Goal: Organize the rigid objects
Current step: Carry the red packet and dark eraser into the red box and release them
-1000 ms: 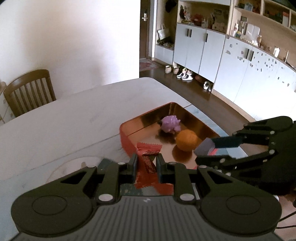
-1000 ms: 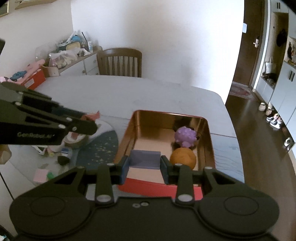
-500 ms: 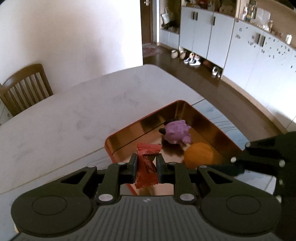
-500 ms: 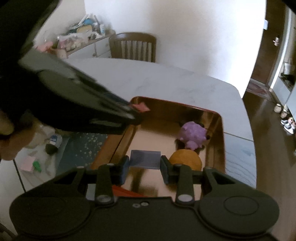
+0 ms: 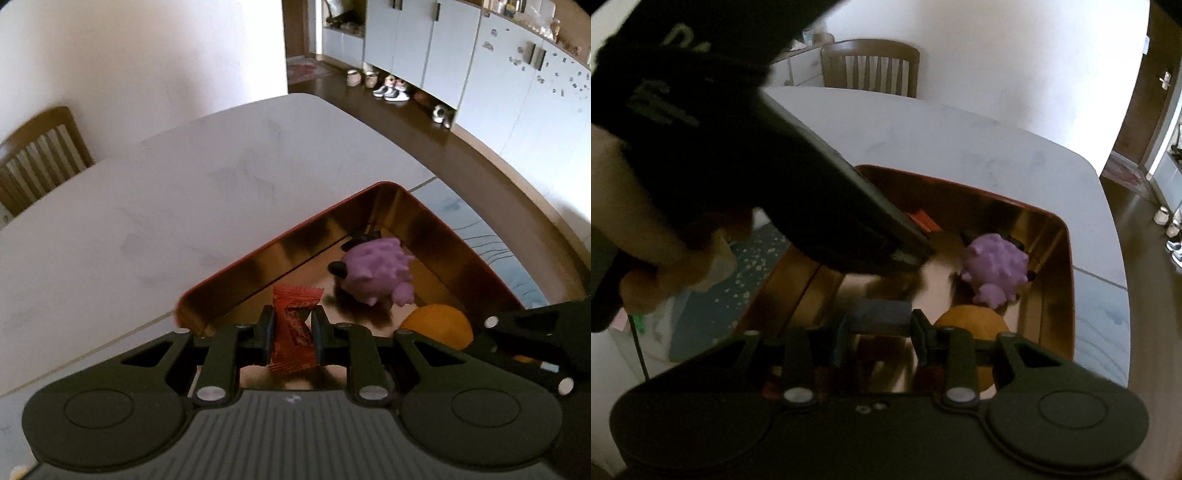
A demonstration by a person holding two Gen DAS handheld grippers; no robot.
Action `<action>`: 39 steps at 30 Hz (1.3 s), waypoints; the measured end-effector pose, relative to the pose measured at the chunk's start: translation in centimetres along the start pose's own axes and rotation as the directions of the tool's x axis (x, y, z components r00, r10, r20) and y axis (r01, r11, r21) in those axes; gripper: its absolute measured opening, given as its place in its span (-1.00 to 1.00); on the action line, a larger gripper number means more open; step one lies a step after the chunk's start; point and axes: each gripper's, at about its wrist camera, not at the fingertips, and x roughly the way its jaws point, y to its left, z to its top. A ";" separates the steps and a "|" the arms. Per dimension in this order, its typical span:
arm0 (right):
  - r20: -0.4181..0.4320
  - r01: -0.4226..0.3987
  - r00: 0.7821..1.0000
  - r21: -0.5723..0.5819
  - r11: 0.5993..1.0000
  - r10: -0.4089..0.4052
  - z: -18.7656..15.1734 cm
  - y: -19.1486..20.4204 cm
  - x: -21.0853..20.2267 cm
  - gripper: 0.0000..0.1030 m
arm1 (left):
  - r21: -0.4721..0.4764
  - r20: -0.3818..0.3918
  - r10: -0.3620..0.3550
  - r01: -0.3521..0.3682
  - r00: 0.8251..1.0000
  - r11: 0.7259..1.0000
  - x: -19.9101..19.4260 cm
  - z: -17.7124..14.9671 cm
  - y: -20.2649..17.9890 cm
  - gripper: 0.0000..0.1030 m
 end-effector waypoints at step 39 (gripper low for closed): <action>0.039 -0.019 0.999 0.182 0.983 0.012 -1.3 -0.1 -4.5 0.30 | -0.090 0.008 -0.098 0.098 0.995 0.991 -2.6 0.1 1.9 -0.18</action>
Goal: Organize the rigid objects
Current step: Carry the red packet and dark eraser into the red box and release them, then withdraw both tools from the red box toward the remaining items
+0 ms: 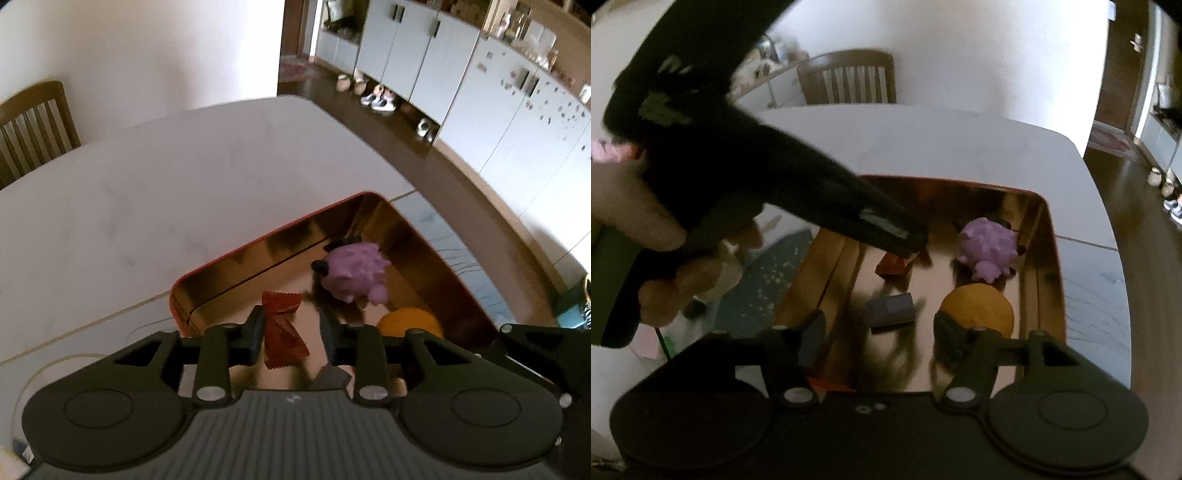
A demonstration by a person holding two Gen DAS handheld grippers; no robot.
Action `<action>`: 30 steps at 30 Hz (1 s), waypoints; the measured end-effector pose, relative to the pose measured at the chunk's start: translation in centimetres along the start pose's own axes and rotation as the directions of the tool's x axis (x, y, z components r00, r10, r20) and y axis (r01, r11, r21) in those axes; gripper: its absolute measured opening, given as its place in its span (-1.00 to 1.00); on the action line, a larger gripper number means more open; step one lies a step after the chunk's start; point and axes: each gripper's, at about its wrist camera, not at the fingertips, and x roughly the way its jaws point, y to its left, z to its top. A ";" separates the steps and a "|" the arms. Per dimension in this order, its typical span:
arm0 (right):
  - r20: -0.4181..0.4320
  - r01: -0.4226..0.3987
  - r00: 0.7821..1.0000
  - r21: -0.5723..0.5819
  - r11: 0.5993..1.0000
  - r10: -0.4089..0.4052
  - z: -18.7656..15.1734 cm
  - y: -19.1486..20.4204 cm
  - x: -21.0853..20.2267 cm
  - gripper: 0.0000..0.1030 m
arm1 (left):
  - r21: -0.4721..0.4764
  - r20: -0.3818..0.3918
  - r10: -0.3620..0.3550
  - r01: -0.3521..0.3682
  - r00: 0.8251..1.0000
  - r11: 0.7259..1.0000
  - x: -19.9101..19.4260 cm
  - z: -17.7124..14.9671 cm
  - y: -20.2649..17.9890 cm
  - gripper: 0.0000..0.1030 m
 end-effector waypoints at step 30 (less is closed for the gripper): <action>0.164 0.043 0.985 0.114 0.993 -0.062 -1.0 6.9 -6.0 0.99 | -0.074 0.264 0.016 0.004 0.964 0.997 -16.1 -9.4 5.6 0.48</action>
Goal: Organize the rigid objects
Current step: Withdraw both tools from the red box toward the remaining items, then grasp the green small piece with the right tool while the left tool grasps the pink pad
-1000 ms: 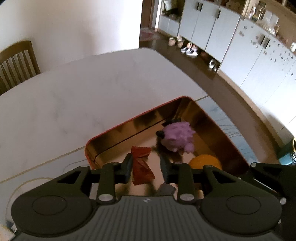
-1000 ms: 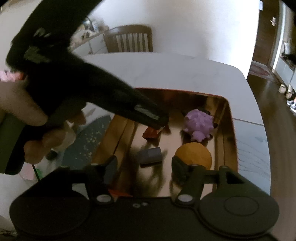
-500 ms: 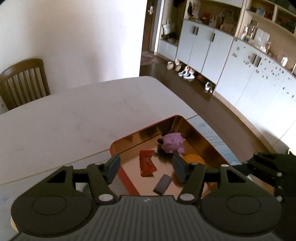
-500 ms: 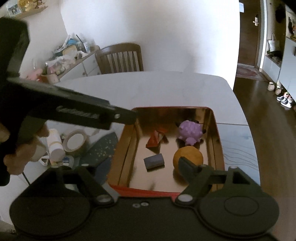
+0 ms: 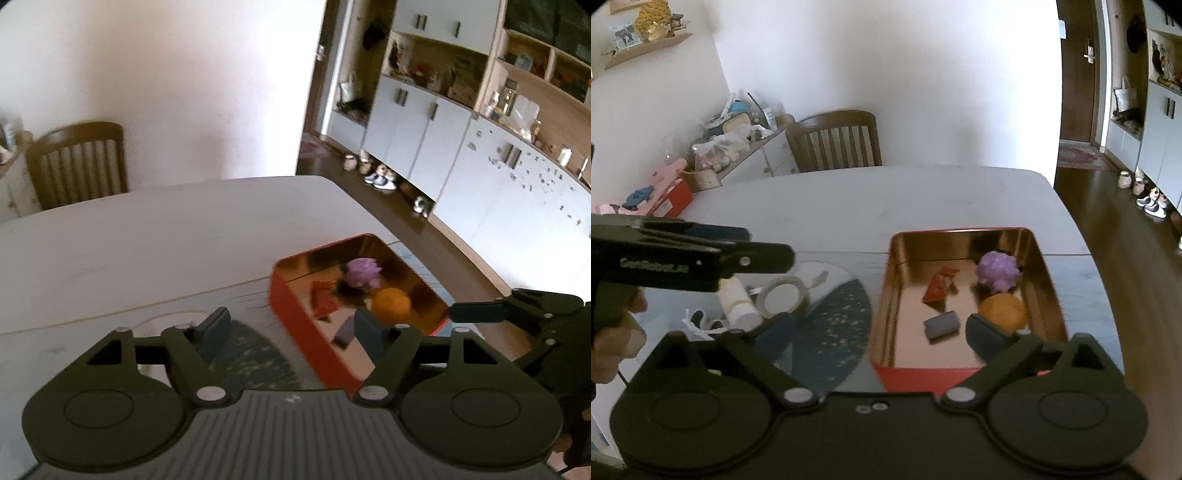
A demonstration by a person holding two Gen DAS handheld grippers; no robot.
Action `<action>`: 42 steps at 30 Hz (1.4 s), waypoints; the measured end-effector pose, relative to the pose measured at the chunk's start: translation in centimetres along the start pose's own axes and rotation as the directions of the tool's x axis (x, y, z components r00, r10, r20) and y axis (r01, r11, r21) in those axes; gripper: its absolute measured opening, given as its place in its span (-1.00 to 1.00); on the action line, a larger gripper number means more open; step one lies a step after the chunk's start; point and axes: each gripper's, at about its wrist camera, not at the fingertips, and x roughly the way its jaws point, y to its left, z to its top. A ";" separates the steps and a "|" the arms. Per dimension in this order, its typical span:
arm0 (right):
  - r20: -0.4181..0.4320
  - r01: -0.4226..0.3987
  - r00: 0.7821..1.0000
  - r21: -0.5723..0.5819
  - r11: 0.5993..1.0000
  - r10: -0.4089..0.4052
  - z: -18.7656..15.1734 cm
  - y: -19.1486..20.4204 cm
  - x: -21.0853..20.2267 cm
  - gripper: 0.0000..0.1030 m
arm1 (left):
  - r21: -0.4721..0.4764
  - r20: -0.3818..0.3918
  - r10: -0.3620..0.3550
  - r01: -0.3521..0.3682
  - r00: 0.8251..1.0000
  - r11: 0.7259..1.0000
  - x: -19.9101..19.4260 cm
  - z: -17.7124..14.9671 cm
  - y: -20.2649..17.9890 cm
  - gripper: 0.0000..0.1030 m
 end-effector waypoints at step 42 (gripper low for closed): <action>-0.245 -0.100 0.969 -0.326 0.940 0.018 -6.2 13.5 9.6 0.15 | -0.118 -0.157 0.033 -0.052 0.987 0.992 -2.8 -15.3 13.4 0.60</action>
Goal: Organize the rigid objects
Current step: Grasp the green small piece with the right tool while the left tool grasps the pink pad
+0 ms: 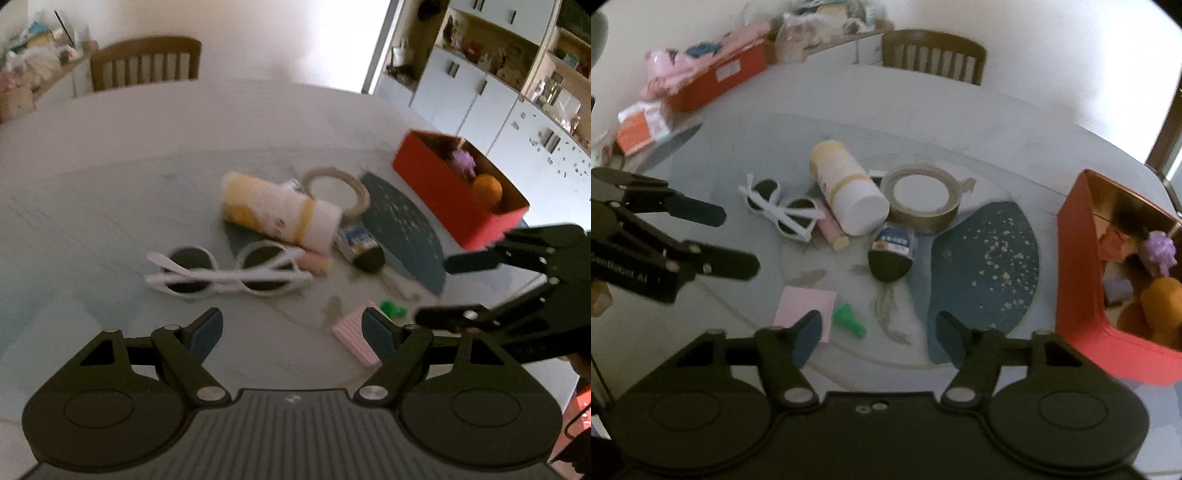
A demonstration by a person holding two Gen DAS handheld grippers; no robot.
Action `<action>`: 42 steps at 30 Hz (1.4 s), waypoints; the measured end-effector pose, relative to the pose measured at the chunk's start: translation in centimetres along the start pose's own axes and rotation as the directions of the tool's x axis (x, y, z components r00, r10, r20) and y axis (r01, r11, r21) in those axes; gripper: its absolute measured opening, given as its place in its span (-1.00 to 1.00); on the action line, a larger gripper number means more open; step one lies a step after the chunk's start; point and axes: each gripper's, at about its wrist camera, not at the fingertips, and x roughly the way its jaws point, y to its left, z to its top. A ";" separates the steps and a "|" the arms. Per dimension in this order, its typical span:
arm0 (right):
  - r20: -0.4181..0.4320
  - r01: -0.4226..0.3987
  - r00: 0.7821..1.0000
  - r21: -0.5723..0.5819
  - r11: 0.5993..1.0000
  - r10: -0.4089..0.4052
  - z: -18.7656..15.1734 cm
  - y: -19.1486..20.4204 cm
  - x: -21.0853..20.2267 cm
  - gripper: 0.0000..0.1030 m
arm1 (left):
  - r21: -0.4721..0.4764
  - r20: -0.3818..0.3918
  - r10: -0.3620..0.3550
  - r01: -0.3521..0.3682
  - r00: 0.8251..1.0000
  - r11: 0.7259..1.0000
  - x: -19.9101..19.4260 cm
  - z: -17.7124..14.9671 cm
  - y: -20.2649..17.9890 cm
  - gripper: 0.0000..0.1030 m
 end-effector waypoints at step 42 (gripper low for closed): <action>-0.024 -0.151 0.989 -0.224 0.963 0.149 -1.4 -4.3 1.0 -0.89 | -0.147 -0.042 0.164 -0.169 0.985 0.975 4.0 -0.7 -7.7 -0.11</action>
